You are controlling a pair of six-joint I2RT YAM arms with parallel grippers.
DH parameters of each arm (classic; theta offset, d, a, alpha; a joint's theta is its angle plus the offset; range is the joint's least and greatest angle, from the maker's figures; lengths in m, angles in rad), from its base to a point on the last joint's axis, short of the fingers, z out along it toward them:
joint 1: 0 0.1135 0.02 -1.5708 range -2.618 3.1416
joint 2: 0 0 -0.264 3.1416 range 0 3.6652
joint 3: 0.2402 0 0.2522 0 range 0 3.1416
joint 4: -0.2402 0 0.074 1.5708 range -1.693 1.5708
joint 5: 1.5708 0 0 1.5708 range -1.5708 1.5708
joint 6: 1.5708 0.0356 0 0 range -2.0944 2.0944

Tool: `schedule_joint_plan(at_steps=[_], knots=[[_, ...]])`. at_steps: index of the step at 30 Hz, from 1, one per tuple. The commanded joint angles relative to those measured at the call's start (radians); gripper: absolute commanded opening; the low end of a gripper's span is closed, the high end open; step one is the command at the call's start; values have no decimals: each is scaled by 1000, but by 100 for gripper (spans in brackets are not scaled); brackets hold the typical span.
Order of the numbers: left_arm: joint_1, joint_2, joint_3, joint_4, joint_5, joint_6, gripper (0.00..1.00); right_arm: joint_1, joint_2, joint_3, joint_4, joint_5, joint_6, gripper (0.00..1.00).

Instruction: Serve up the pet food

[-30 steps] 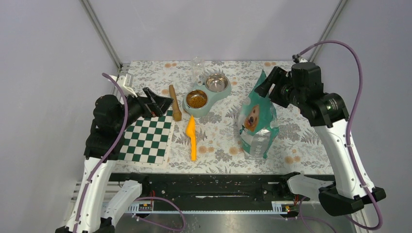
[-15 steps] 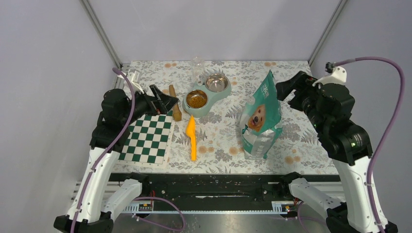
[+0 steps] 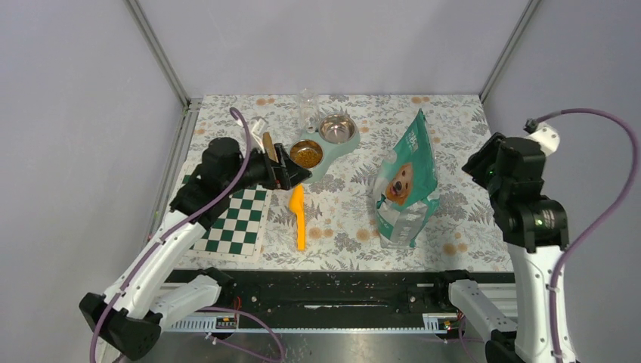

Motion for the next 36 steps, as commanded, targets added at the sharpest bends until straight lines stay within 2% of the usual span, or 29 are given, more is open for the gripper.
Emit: schedule_joint_plan(at_steps=[1,3,6,12,19,23,28,30,32,36], knots=[[-76,38,-31,118,-51,-28,83,-56,32,-166,-40,-206,74,48],[-112,61,-49,157,-70,-32,83,-61,22,-256,-15,-243,94,37],[-155,104,-77,201,-96,-50,82,-63,20,-392,27,-282,127,35],[-231,236,-93,263,-108,-75,78,-64,3,-647,179,-493,206,53],[-288,484,-44,394,-84,-174,70,-63,-11,-740,221,-527,221,59],[-310,581,-4,462,-43,-211,65,-63,5,-802,332,-644,249,63],[-323,612,-29,553,17,-220,62,-63,39,-841,506,-796,236,69],[-322,625,-46,590,29,-225,62,-63,38,-826,513,-784,214,72],[-321,635,-42,577,16,-216,60,-63,37,-785,457,-706,200,72],[-309,612,47,335,-191,-134,53,-64,50,-684,308,-522,204,71]])
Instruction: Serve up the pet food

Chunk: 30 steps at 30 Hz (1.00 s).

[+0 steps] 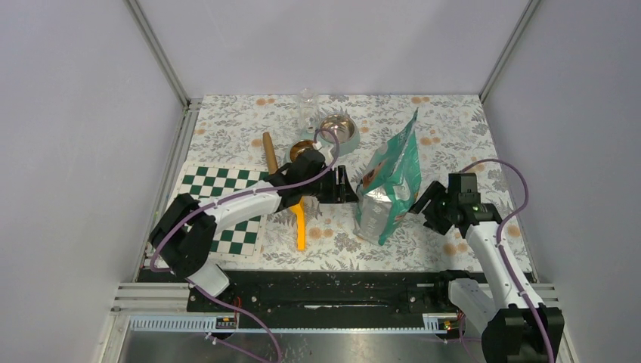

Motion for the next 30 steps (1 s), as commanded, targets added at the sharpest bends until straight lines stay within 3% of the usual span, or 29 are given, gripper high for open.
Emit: schedule_joint_plan(at_steps=[1,5,13,16,19,22,25,30], knots=[[0,-24,116,-116,-182,74,52,11,-1,155,-33,87,10,70],[32,-64,147,-189,-252,103,48,10,-22,198,-45,120,18,67],[50,21,169,-48,-40,66,43,11,71,192,107,-92,-41,65],[47,95,180,71,143,15,31,11,121,162,230,-207,-43,63],[35,121,166,105,204,-4,19,12,164,153,317,-270,-34,62],[41,83,132,58,140,15,17,14,153,185,272,-263,-53,62],[73,26,150,-58,42,62,17,13,86,246,125,-116,-105,65],[121,-74,290,-285,-167,168,29,12,13,439,-104,60,-145,69]])
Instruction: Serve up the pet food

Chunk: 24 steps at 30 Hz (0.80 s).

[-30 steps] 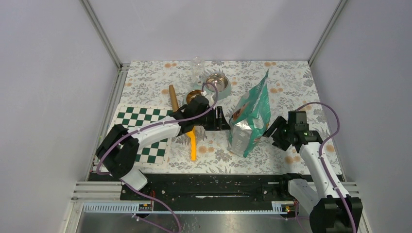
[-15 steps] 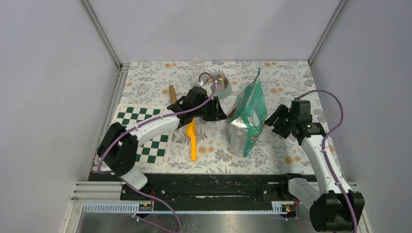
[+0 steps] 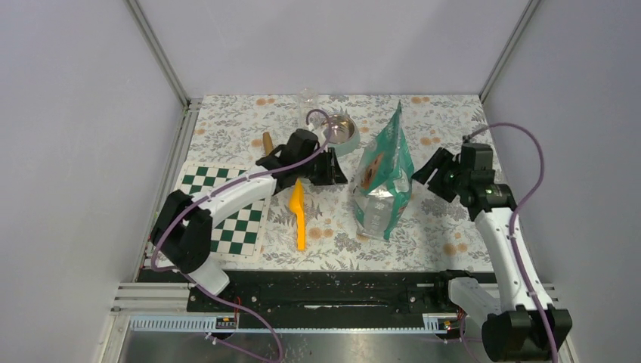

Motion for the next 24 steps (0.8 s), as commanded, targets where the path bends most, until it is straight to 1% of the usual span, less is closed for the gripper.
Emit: schedule_joint_plan(at_steps=[1,2,4,6,7,8,14,17,20,24], knots=[[38,-134,171,-188,-215,117,33,16,-82,222,-168,63,-52,69],[41,-153,208,-232,-238,136,36,16,-86,256,-180,19,-60,69],[42,-183,276,-270,-239,165,47,17,-89,310,-173,-132,-64,67],[41,-207,334,-270,-155,203,57,20,-91,336,-122,-301,-28,64],[41,-216,352,-271,-117,213,60,31,-99,339,-97,-351,-1,62],[41,-227,367,-270,-91,211,63,46,-111,341,-77,-370,29,61],[38,-300,368,-223,41,162,72,117,-216,321,20,-296,195,60],[37,-328,369,-223,58,157,73,133,-237,317,35,-263,265,55],[38,-353,370,-238,44,157,73,141,-244,321,24,-239,291,50],[37,-367,341,-195,58,129,73,142,-229,338,-24,-198,269,45]])
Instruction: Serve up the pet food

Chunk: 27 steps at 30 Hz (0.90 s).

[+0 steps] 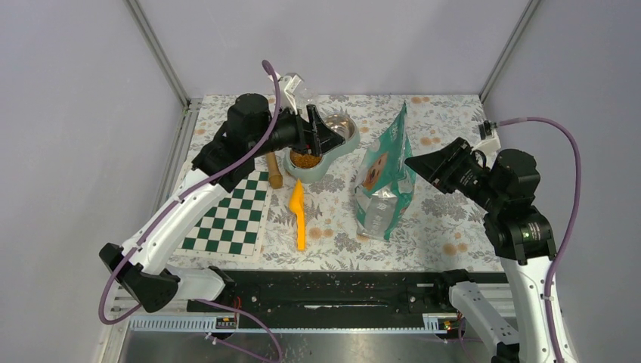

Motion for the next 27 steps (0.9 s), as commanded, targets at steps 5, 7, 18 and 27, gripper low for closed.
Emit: schedule_joint_plan(at_steps=[5,7,18,27], knots=[[-4,-35,-11,69,56,-49,71,9,51,13,11,28,26,41],[-5,-27,-4,69,50,-59,71,9,69,22,21,21,28,39],[-5,-6,21,51,37,-67,68,9,128,76,-12,52,3,27],[-5,-16,27,30,12,-56,68,9,71,116,-21,112,24,47]])
